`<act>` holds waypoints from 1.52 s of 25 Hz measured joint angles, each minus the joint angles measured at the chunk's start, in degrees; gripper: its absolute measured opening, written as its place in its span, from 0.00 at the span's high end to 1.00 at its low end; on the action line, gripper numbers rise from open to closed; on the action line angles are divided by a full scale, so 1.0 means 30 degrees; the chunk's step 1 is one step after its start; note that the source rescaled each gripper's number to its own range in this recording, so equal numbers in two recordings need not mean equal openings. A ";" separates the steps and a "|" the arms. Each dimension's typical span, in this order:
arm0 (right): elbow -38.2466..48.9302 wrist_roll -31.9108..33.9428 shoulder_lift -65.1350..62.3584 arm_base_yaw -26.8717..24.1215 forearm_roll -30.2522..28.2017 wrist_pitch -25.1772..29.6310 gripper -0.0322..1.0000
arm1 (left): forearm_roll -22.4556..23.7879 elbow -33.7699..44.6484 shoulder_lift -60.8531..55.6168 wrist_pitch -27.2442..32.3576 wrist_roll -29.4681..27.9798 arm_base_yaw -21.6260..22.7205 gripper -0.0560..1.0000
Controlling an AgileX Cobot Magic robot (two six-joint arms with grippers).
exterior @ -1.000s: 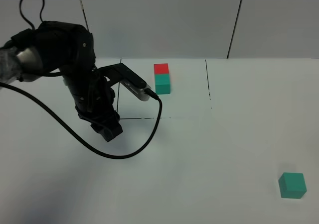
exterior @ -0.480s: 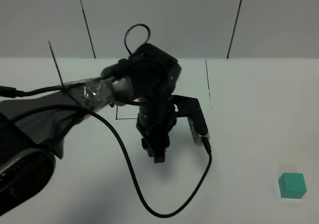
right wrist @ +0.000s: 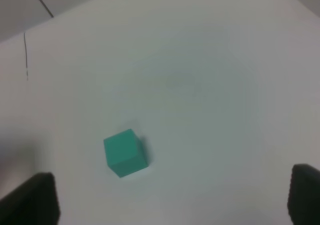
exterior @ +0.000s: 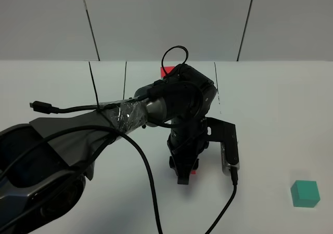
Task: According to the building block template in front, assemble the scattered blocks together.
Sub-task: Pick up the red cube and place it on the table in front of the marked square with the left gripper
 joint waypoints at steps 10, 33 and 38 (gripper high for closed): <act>0.0000 0.0000 0.0000 0.0000 0.0000 0.0000 0.17 | 0.0049 -0.0354 0.0895 -0.0159 -0.0493 0.0000 0.95; 0.0000 0.0000 0.0000 0.0000 0.0000 0.0000 0.17 | 0.0340 -0.0416 0.1323 -0.0065 -0.1389 0.0000 0.95; 0.0000 0.0000 0.0000 0.0000 0.0000 0.0000 0.17 | 0.0281 -0.0416 0.1305 0.0413 -0.1389 0.0000 0.57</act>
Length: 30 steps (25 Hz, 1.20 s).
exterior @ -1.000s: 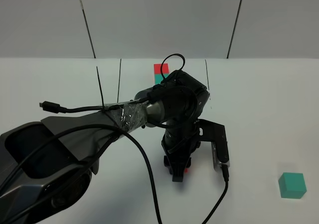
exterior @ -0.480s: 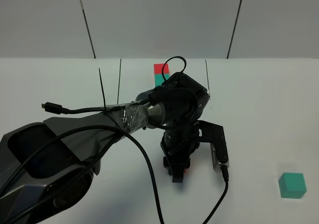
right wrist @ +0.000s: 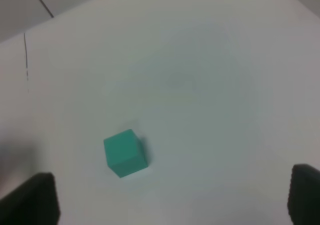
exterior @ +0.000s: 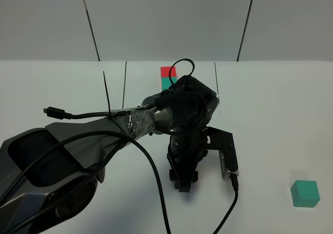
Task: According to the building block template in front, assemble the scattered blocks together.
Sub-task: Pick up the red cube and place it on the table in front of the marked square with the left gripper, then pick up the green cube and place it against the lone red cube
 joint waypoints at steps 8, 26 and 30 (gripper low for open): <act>0.0000 0.0000 0.0000 0.0000 0.0000 0.0000 0.17 | 0.0055 0.0000 -0.0659 0.0247 -0.1390 0.0000 0.00; 0.0000 0.0000 0.0000 0.0000 0.0000 0.0000 0.17 | -0.2892 0.2029 -0.7122 0.0252 -0.9602 0.6911 0.08; 0.0000 0.0000 0.0000 0.0000 0.0000 0.0000 0.17 | -0.3203 0.5138 -0.9478 0.0252 -0.9581 0.9407 0.10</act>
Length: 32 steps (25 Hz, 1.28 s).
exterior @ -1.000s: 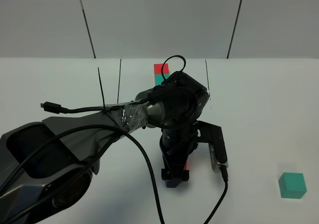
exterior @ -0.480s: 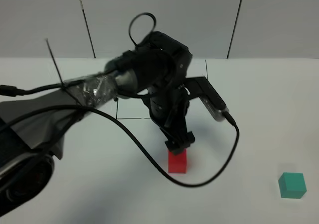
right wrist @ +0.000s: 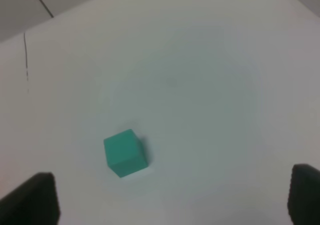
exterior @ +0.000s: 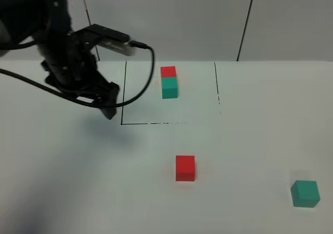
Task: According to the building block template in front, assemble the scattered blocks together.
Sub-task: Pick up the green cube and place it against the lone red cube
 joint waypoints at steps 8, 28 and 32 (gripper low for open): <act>0.0000 0.0000 0.0000 0.0000 0.0000 0.0000 0.17 | -0.2024 0.7485 -0.6879 -0.1296 0.0000 0.4365 0.12; 0.0000 0.0000 -0.0017 0.0000 0.0000 0.0000 0.17 | -0.1959 2.0824 -2.8373 -0.4012 -0.3863 0.4707 0.17; 0.0000 0.0000 -0.0017 0.0000 0.0000 0.0000 0.17 | -0.2007 2.1487 -3.1394 -0.3035 -0.3884 0.4707 0.18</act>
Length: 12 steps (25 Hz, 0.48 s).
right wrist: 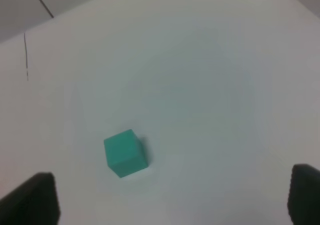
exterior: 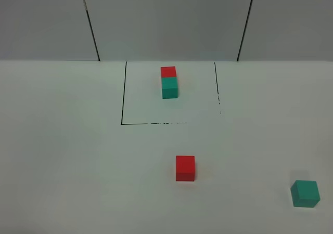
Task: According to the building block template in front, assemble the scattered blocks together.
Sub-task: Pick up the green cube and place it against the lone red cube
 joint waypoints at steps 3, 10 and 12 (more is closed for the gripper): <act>0.0000 0.0000 0.0000 0.0000 0.0000 0.0000 0.17 | -0.0024 0.0499 -0.2145 0.0328 0.0019 0.0000 0.19; 0.0000 0.0000 0.0000 0.0000 0.0000 0.0000 0.17 | -0.0087 0.1327 -0.5824 0.0743 0.0956 0.0000 0.27; 0.0000 0.0000 0.0000 0.0000 0.0000 0.0000 0.17 | -0.0106 0.1421 -0.6216 0.1054 0.1139 0.0000 0.30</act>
